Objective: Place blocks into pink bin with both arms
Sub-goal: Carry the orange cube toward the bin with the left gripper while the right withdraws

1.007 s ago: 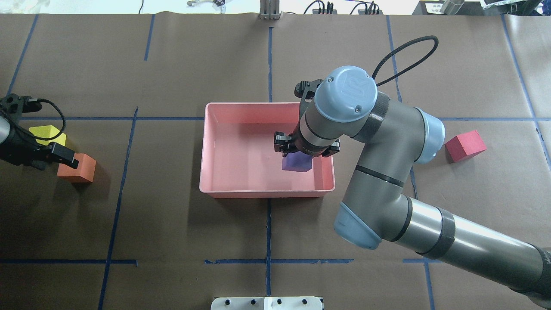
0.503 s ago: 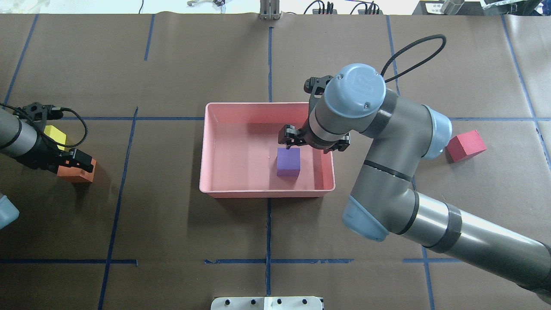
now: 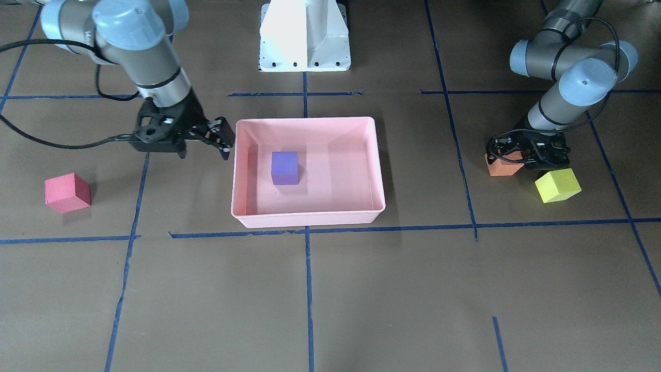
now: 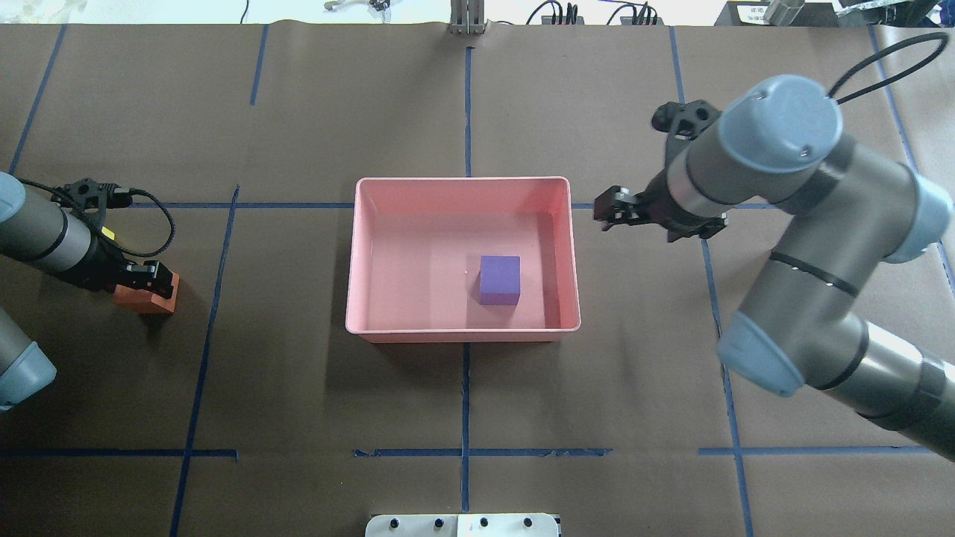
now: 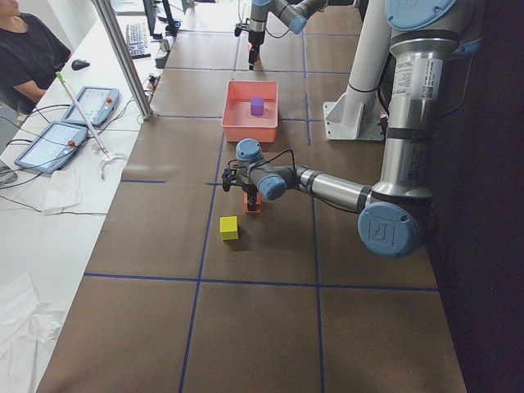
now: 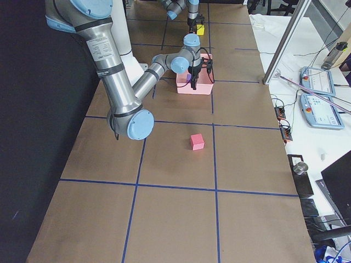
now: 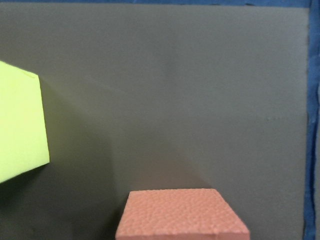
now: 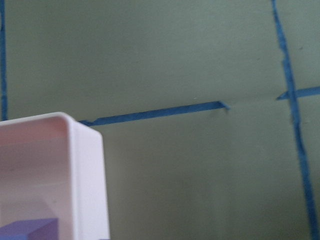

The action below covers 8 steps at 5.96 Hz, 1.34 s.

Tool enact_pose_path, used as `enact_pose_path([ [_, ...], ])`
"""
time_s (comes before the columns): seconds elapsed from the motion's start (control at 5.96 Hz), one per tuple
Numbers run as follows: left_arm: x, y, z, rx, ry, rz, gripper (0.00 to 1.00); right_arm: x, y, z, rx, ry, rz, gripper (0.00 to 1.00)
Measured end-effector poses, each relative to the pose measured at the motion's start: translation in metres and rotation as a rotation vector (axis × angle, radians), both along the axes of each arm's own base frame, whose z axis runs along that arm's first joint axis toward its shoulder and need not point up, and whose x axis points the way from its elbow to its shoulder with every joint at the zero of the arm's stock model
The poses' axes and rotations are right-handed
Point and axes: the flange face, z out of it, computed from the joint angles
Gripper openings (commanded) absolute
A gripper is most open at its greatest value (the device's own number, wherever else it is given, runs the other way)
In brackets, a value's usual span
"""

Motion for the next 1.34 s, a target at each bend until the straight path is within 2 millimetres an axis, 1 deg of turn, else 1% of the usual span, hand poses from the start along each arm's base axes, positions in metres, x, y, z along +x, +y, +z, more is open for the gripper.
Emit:
enact_pose_path([
  [0.17, 0.004, -0.005, -0.046, 0.023, 0.062, -0.03, 0.0, 0.048, -0.012, 0.036, 0.031, 0.044, -0.022, 1.0],
  [0.34, 0.012, -0.015, -0.111, 0.028, 0.151, -0.086, 0.0, 0.083, -0.022, 0.065, 0.048, 0.08, -0.05, 1.0],
  [0.5, 0.024, -0.026, -0.181, 0.008, 0.251, -0.149, 0.0, 0.108, -0.03, 0.092, 0.061, 0.119, -0.074, 1.0],
  [0.67, 0.047, -0.029, -0.248, -0.035, 0.346, -0.189, 0.01, 0.129, -0.037, 0.12, 0.064, 0.158, -0.097, 1.0],
  [0.84, 0.077, -0.022, -0.295, -0.076, 0.407, -0.201, 0.04, 0.14, -0.044, 0.142, 0.06, 0.187, -0.119, 1.0],
  [1.01, 0.112, -0.005, -0.315, -0.083, 0.421, -0.207, 0.18, 0.143, -0.049, 0.158, 0.076, 0.21, -0.159, 1.0],
  [1.17, 0.148, 0.014, -0.315, -0.068, 0.405, -0.218, 0.29, 0.142, -0.052, 0.169, 0.115, 0.223, -0.217, 1.0],
  [1.34, 0.177, 0.029, -0.308, -0.048, 0.38, -0.234, 0.86, 0.139, -0.056, 0.182, 0.159, 0.221, -0.255, 1.0],
])
